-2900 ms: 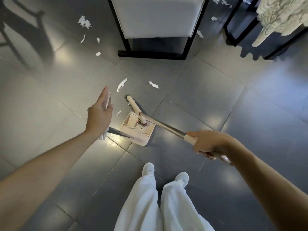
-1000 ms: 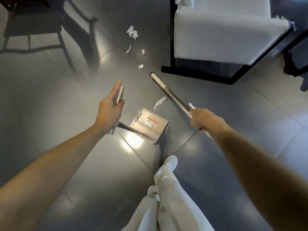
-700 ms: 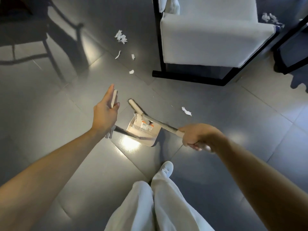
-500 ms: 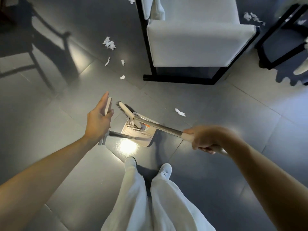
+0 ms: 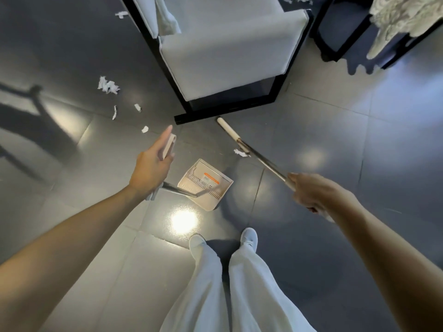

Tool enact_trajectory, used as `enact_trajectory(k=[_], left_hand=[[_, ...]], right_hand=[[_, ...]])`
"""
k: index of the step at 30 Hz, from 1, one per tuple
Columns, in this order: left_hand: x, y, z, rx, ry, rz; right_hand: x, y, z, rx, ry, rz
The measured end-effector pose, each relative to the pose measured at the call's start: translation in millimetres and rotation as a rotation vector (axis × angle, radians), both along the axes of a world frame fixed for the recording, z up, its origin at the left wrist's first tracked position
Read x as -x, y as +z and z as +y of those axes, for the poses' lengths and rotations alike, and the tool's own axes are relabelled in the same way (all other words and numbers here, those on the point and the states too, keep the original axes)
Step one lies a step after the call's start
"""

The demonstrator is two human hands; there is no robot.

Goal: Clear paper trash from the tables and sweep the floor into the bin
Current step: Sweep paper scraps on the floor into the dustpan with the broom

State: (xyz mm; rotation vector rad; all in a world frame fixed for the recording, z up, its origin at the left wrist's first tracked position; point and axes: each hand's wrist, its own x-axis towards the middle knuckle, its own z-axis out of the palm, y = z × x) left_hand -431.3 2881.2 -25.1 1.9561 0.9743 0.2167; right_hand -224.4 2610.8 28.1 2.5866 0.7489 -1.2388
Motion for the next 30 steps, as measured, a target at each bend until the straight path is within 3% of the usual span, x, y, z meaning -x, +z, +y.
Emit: enact_trajectory(k=[3, 9, 19, 30], left_hand=[[-12.4, 0.1, 7.9, -0.003, -0.045, 0.018], [-20.6, -5.4, 17.1, -0.043, -0.046, 0.015], [42.5, -7.2, 71.8, -0.121, 0.074, 0.011], [117.1, 10.3, 178.5, -0.112, 0.473, -0.018]], right_hand=[[6.8, -15.2, 11.3, 0.013, -0.056, -0.007], [48.8, -35.2, 39.4, 0.033, -0.053, 0.173], [62.6, 9.0, 96.9, -0.095, -0.307, 0.541], [62.5, 39.0, 275.0, -0.144, 0.075, 0.372]])
